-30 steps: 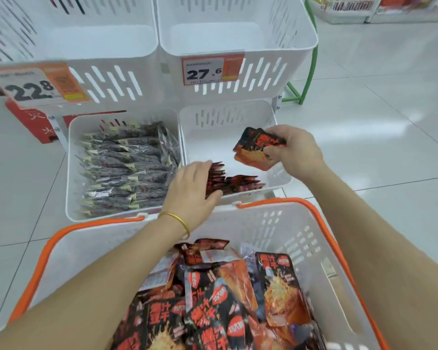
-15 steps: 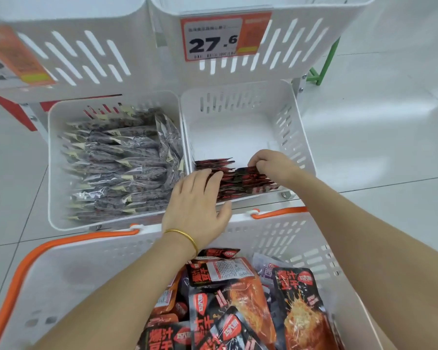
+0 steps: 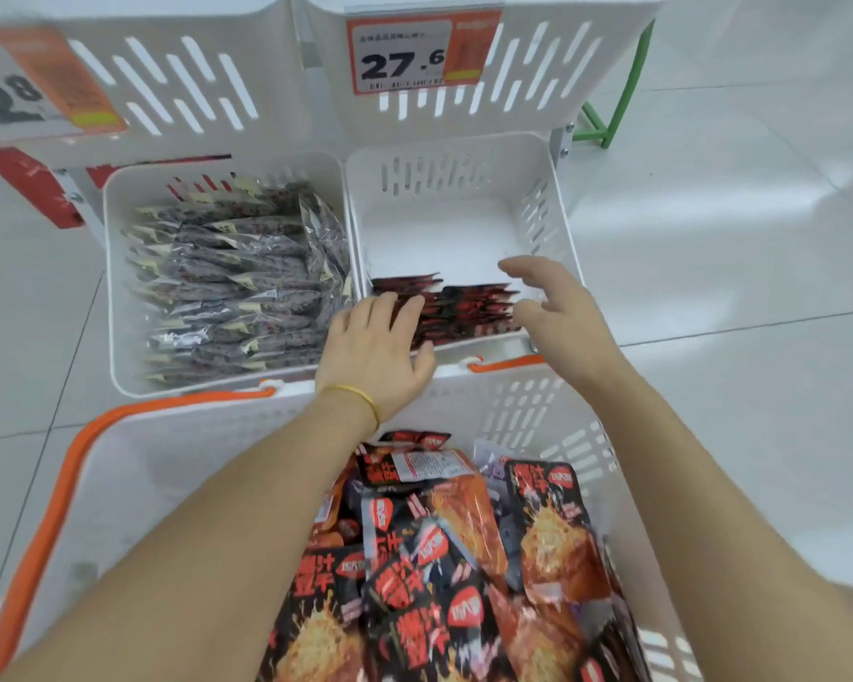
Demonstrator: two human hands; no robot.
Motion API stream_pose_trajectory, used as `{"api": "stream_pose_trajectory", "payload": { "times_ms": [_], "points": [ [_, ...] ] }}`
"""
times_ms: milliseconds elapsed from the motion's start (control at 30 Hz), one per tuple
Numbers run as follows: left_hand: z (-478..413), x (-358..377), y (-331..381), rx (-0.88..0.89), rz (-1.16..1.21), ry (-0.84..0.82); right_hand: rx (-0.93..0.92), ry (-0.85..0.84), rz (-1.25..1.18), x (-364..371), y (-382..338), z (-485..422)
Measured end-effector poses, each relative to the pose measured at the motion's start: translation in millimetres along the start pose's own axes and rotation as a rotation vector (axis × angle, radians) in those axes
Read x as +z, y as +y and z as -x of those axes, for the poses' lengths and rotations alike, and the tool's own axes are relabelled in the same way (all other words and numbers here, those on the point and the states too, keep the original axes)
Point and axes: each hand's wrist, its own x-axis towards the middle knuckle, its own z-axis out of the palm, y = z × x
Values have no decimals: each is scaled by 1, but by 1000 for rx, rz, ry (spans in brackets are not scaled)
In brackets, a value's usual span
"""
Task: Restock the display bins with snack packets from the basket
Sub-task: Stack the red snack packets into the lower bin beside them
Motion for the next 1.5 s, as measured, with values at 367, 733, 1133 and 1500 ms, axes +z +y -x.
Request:
{"api": "stream_pose_trajectory", "payload": {
  "times_ms": [367,733,1133,1500],
  "points": [
    [80,-34,11,31,231,105,183,-129,398,8,53,143],
    [150,-54,17,107,377,60,119,-531,935,4,66,117],
    [170,-57,93,194,851,-270,-19,-170,232,-69,-9,181],
    [171,-63,94,-135,971,-100,306,-121,521,-22,56,219]
  ]
}}
